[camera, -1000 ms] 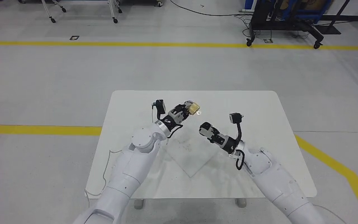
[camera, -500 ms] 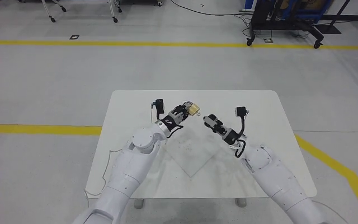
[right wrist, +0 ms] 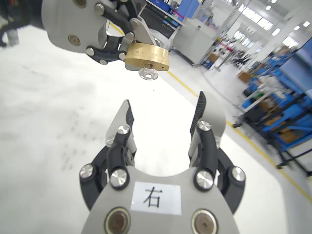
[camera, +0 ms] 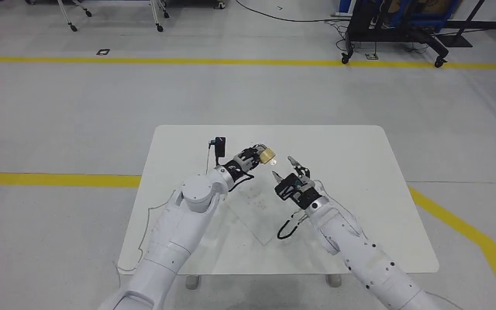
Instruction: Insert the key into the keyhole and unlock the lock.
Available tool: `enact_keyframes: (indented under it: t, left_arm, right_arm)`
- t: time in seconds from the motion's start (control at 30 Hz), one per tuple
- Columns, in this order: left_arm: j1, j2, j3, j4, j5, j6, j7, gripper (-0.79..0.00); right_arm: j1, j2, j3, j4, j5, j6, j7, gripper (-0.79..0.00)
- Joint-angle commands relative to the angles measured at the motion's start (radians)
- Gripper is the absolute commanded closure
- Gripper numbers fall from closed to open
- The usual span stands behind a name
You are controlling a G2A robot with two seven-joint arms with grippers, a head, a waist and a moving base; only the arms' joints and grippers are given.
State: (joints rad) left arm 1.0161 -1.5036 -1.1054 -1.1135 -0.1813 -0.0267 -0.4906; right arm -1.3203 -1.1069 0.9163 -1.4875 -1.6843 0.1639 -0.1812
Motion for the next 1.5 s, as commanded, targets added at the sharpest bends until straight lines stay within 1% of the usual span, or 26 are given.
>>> enact_keyframes:
  t: [0.0,0.1,0.17,0.3,0.4,0.43,0.47,0.73,0.83,0.87,0.93,1.03,1.2,1.33,1.47]
  left_arm:
    - [0.003,0.001,0.004,-0.007,0.01,0.01,0.002,0.0]
    - [0.003,0.002,0.01,-0.012,0.028,0.019,0.007,0.0]
    - [0.002,0.003,0.014,-0.013,0.04,0.026,0.01,0.0]
    - [0.003,0.003,0.018,-0.014,0.044,0.03,0.009,0.0]
    - [0.002,0.004,0.018,-0.013,0.046,0.029,0.007,0.0]
    - [0.002,0.004,0.018,-0.013,0.046,0.028,0.007,0.0]
    - [0.002,0.004,0.019,-0.013,0.047,0.027,0.006,0.0]
    - [0.002,0.006,0.024,-0.016,0.049,0.028,-0.004,0.0]
    - [0.002,0.007,0.025,-0.018,0.052,0.028,-0.004,0.0]
    - [0.003,0.007,0.025,-0.019,0.053,0.028,-0.004,0.0]
    - [0.003,0.008,0.025,-0.019,0.054,0.027,-0.005,0.0]
    - [0.003,0.009,0.026,-0.019,0.055,0.023,-0.008,0.0]
    - [0.006,0.01,0.028,-0.022,0.057,0.006,-0.01,0.0]
    - [0.01,0.01,0.025,-0.016,0.041,-0.028,-0.008,0.0]
    - [0.015,0.009,0.022,-0.016,0.016,-0.072,-0.014,0.0]
  right_arm:
    - [-0.007,-0.005,-0.02,-0.005,-0.134,0.09,0.023,-0.36]
    - [-0.013,-0.013,-0.036,-0.014,-0.202,0.14,0.052,-0.36]
    - [-0.016,-0.016,-0.039,-0.019,-0.229,0.146,0.058,-0.357]
    - [-0.022,-0.017,-0.03,-0.028,-0.271,0.119,0.081,-0.354]
    - [-0.026,-0.017,-0.024,-0.044,-0.301,0.084,0.116,-0.32]
    - [-0.028,-0.017,-0.023,-0.048,-0.305,0.077,0.119,-0.302]
    - [-0.03,-0.017,-0.02,-0.054,-0.311,0.071,0.122,-0.265]
    - [-0.043,-0.023,-0.002,-0.077,-0.341,0.049,0.144,-0.24]
    - [-0.045,-0.026,0.002,-0.081,-0.345,0.037,0.147,-0.172]
    - [-0.045,-0.027,0.004,-0.082,-0.346,0.032,0.148,-0.129]
    - [-0.046,-0.029,0.007,-0.083,-0.35,0.025,0.154,0.0]
    - [-0.047,-0.032,0.012,-0.085,-0.342,0.011,0.151,0.0]
    - [-0.055,-0.038,0.038,-0.091,-0.25,-0.005,0.127,0.0]
    - [-0.065,-0.044,0.078,-0.099,-0.082,-0.03,0.082,0.0]
    - [-0.084,-0.047,0.128,-0.102,0.123,-0.106,0.013,0.0]
